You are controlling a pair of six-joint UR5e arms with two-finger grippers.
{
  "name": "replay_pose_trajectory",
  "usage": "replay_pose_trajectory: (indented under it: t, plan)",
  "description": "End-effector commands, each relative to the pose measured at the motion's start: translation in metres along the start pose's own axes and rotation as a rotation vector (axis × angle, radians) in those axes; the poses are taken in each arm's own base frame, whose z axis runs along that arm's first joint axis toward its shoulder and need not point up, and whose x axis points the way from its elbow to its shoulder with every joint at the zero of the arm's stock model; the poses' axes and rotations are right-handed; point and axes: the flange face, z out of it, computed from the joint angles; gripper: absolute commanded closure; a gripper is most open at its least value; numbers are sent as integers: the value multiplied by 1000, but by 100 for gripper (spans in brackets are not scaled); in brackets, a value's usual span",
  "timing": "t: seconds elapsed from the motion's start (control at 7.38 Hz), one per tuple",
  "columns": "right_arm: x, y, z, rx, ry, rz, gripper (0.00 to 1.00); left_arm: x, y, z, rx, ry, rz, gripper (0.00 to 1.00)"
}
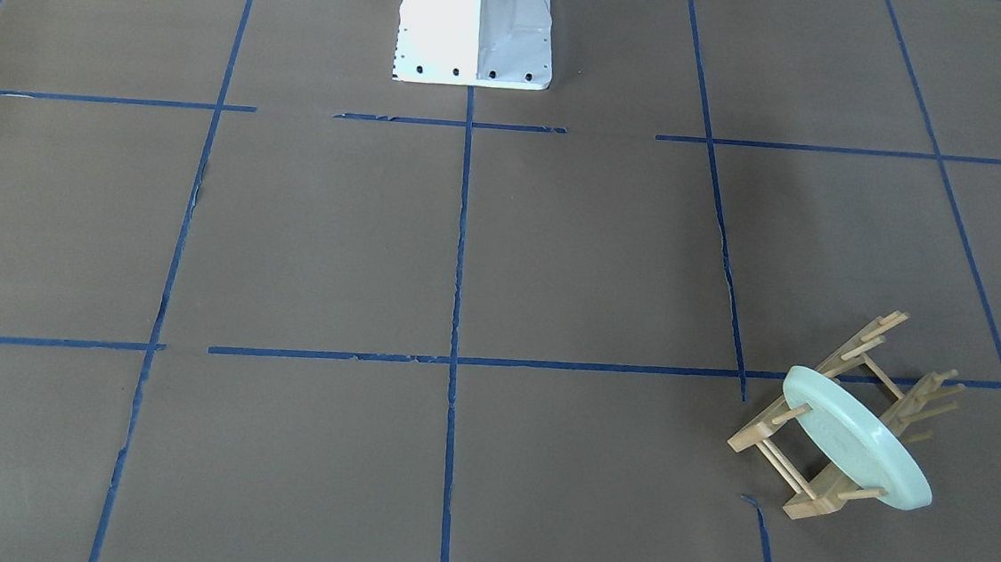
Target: Place plate on table
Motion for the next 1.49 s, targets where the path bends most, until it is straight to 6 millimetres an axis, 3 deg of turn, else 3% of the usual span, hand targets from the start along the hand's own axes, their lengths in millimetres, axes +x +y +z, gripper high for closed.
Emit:
replay_pose_trajectory:
  t: [0.0, 0.27, 0.54, 0.68, 0.81, 0.95, 1.08, 1.36]
  plan:
    - [0, 0, 0, 0, 0, 0, 0, 5, -2, 6, -12, -6, 13, 0]
    - [0, 0, 0, 0, 0, 0, 0, 15, -8, 2, -1, -4, 29, 0]
    - [0, 0, 0, 0, 0, 0, 0, 55, -86, -21, 101, -7, 163, 0]
    - [0, 0, 0, 0, 0, 0, 0, 56, -137, -23, 187, -11, 249, 0]
    - [1, 0, 1, -1, 0, 1, 0, 64, -143, -22, 208, 83, 176, 0]
    - [0, 0, 0, 0, 0, 0, 0, 90, -147, -32, 234, 223, -27, 0]
    - [0, 0, 0, 0, 0, 0, 0, 107, -146, -38, 303, 282, -65, 0]
    - [0, 0, 0, 0, 0, 0, 0, 151, -141, -27, 290, 437, -405, 0]
